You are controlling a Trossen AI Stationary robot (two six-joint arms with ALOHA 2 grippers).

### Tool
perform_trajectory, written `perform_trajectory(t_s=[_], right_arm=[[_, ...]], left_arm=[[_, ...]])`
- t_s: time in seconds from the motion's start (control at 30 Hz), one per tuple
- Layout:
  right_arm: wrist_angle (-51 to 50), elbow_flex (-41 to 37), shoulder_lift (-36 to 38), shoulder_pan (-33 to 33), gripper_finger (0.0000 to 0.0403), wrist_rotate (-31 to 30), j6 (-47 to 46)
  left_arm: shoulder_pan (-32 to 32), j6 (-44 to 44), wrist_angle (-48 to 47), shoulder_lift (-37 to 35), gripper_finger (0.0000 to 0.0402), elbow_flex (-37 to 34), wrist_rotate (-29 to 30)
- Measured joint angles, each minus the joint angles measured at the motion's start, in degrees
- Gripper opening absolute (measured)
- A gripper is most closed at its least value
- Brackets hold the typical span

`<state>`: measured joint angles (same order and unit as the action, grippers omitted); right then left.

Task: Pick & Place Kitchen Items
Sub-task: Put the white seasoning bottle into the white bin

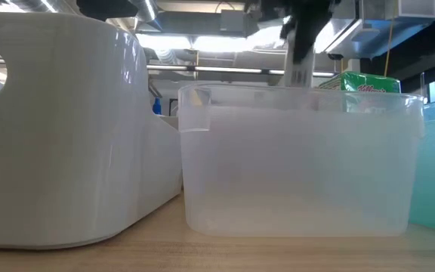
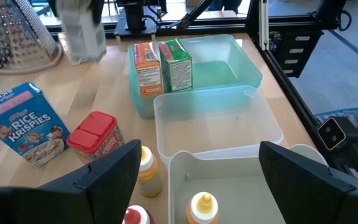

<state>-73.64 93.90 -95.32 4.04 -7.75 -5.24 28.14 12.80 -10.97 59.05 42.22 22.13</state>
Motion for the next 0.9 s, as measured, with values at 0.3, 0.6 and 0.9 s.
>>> perform_trajectory(t_s=[0.3,0.6,0.9], right_arm=[[2.41,5.65,0.05,10.9,0.0206,-0.59,5.63],[7.73,5.69,-4.78,16.27,0.0206,2.52,13.16],[13.73,5.69,-10.71,15.43,0.0206,4.43,7.88]], left_arm=[[0.0,0.07,-0.01,0.0,0.0322,0.0,0.0],[0.02,1.24,0.01,0.0,0.0322,0.02,0.0],[0.0,3.35,0.05,0.0,0.0322,0.0,-0.26]])
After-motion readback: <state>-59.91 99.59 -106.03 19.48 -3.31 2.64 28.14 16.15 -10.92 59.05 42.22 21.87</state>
